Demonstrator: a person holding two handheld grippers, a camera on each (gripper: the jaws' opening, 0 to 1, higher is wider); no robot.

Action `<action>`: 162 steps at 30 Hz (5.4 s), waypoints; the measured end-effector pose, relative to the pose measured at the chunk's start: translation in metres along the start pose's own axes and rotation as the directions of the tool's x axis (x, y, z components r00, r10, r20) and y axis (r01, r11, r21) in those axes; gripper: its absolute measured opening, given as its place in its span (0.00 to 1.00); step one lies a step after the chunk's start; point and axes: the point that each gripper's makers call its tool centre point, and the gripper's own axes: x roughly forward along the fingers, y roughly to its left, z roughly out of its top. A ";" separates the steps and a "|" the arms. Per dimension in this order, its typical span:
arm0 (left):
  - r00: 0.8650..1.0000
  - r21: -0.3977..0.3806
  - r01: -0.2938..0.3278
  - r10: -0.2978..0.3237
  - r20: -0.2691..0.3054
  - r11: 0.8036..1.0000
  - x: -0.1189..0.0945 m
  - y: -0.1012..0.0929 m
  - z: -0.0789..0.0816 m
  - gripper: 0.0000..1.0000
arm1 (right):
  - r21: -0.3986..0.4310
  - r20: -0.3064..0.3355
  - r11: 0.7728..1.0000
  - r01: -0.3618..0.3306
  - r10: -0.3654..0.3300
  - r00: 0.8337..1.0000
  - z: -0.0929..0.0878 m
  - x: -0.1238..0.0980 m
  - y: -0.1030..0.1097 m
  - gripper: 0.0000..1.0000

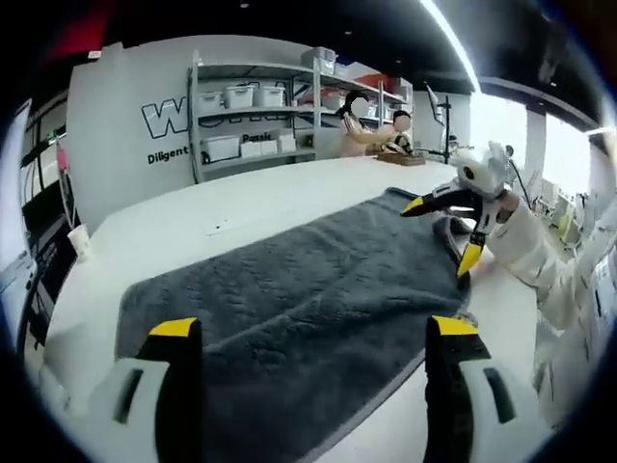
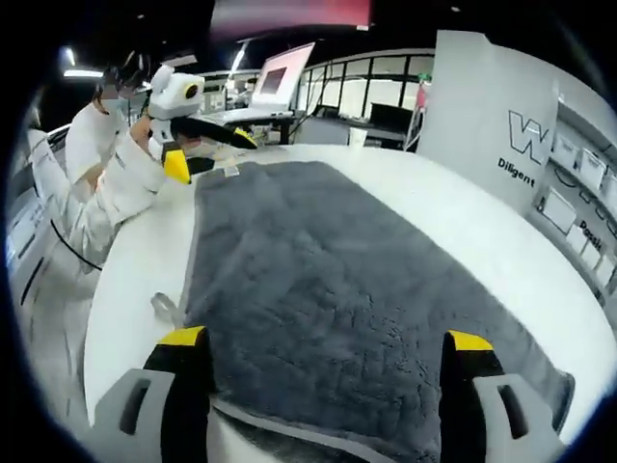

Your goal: Open the folded towel by lifting each exposed corner and separating the folded layers until the towel lies flat within the target outline without major curled edges

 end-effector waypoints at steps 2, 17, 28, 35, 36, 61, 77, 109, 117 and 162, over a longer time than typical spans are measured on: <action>1.000 0.020 -0.004 0.004 -0.007 1.000 -0.005 -0.005 -0.004 0.85 | 0.005 0.001 1.000 0.004 -0.004 1.000 0.000 0.000 -0.001 0.99; 0.999 0.055 -0.010 0.013 -0.050 0.998 -0.012 -0.037 -0.040 0.55 | 0.001 0.005 1.000 0.001 -0.001 1.000 0.002 -0.001 0.000 0.99; 0.997 0.027 0.034 -0.032 -0.072 0.999 0.007 -0.047 -0.056 0.25 | -0.008 0.019 1.000 -0.004 0.005 1.000 0.005 -0.004 0.002 0.99; 0.992 0.053 0.028 -0.022 -0.123 0.998 0.014 -0.044 -0.068 0.06 | -0.010 0.023 1.000 -0.004 0.005 1.000 0.005 -0.006 0.002 0.99; 0.991 0.056 0.028 -0.020 -0.129 0.998 0.016 -0.044 -0.070 0.06 | -0.010 0.024 1.000 -0.004 0.005 1.000 0.006 -0.006 0.002 0.99; 0.989 0.054 0.038 -0.029 -0.148 0.998 0.011 -0.050 -0.071 0.00 | -0.014 0.018 1.000 -0.002 0.002 1.000 0.004 -0.006 0.003 0.98; 0.981 0.065 0.057 -0.044 -0.189 0.996 -0.004 -0.058 -0.078 0.00 | -0.014 0.006 1.000 -0.003 0.003 1.000 0.001 -0.006 0.004 0.98; 0.992 -0.019 -0.099 0.098 -0.080 0.995 -0.028 -0.022 -0.072 0.15 | -0.020 -0.003 1.000 -0.008 0.008 1.000 0.001 -0.007 0.006 0.99; 0.967 -0.050 -0.237 0.230 -0.113 0.970 -0.045 0.015 -0.086 0.18 | -0.019 -0.010 1.000 -0.009 0.009 1.000 0.000 -0.007 0.005 0.98; 0.921 -0.051 -0.359 0.345 -0.179 0.932 -0.067 0.046 -0.113 0.01 | -0.020 -0.038 1.000 -0.014 0.013 0.999 -0.006 -0.005 0.006 0.97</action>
